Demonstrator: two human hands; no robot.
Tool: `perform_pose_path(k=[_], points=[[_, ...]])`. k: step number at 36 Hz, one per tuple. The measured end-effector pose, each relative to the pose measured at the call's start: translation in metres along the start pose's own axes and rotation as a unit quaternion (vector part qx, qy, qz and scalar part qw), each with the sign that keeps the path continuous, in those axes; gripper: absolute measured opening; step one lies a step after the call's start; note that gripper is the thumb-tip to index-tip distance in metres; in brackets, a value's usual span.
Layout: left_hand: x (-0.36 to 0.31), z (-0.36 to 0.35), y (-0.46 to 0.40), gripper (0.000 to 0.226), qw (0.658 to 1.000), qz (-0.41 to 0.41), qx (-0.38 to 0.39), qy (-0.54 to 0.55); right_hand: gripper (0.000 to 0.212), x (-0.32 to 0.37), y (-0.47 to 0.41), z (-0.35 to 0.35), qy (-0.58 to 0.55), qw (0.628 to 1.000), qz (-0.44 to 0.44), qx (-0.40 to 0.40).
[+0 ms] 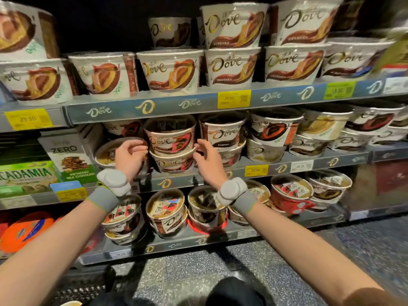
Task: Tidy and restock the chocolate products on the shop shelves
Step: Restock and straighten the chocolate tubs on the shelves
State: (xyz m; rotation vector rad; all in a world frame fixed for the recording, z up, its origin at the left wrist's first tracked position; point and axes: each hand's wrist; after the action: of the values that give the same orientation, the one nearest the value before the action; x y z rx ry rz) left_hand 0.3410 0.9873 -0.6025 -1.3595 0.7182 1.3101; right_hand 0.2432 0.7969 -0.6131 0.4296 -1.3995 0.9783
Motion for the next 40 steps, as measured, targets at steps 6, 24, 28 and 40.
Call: perform_pose_path(k=[6, 24, 28, 40], points=[[-0.004, -0.017, 0.035, 0.024, 0.999, -0.047, 0.018, -0.018, 0.017, -0.039, 0.011, 0.050, 0.029, 0.998, -0.035, -0.043], [-0.075, -0.099, 0.094, 0.102, 0.791, -0.540, 0.111, -0.266, 0.021, -0.091, -0.006, 0.135, 0.052, 0.989, -0.100, -0.099], [-0.074, -0.117, 0.090, 0.114, 0.742, -0.556, 0.112, -0.359, 0.023, -0.094, -0.015, 0.144, 0.039, 0.988, -0.095, -0.114], [-0.068, -0.134, 0.080, 0.061, 0.768, -0.547, 0.076, -0.324, 0.017, -0.100, -0.028, 0.158, 0.009, 0.991, -0.078, -0.106]])
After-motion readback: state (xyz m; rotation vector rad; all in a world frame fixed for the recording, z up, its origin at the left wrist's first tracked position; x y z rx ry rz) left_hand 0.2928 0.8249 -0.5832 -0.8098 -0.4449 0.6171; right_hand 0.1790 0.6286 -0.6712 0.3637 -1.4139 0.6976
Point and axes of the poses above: each hand's wrist, its own y-axis away from the middle knuckle, its own z-axis out of the back of the hand, x = y × z, and after that the axes turned 15 degrees about -x, right-handed
